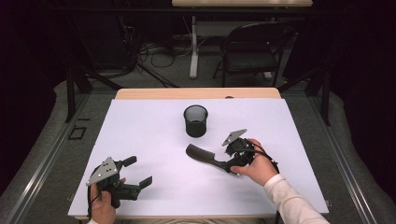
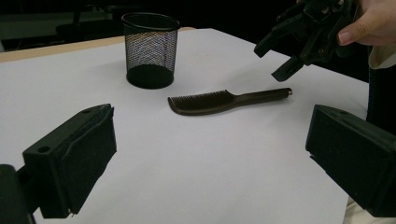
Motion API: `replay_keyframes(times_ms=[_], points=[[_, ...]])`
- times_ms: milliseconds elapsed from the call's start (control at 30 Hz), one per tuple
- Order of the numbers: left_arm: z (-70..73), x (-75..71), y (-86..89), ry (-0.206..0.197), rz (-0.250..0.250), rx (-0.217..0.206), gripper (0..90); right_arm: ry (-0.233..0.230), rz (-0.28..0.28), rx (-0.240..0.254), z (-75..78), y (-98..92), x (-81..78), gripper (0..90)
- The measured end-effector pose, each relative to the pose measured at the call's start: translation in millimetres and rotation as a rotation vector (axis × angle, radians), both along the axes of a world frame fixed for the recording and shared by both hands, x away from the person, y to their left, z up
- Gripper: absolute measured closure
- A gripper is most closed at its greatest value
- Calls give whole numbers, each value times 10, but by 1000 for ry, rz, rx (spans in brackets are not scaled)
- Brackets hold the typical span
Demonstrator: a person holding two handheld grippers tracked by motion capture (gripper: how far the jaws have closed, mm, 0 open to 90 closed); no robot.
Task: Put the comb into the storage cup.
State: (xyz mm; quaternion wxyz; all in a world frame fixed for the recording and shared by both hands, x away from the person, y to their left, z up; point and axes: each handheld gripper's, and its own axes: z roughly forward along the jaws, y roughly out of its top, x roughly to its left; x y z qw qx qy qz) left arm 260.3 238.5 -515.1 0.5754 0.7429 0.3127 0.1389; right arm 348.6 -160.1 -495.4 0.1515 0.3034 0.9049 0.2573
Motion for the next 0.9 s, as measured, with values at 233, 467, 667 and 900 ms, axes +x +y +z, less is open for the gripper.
replay_keyframes(times_ms=[233, 467, 667, 900], points=[[0, -1, -1, 2, 0, -1, 18, 18, 20, -19, 5, 71, 27, 280], [0, -1, -2, 1, 0, -1, 18, 39, 30, -42, 8, 133, 40, 295], [-2, 1, 0, 0, -3, -4, 18, 47, 27, -48, 25, 173, 62, 304], [-1, 0, 1, 2, 1, -5, 18, 85, 25, -46, 38, 216, 79, 360]])
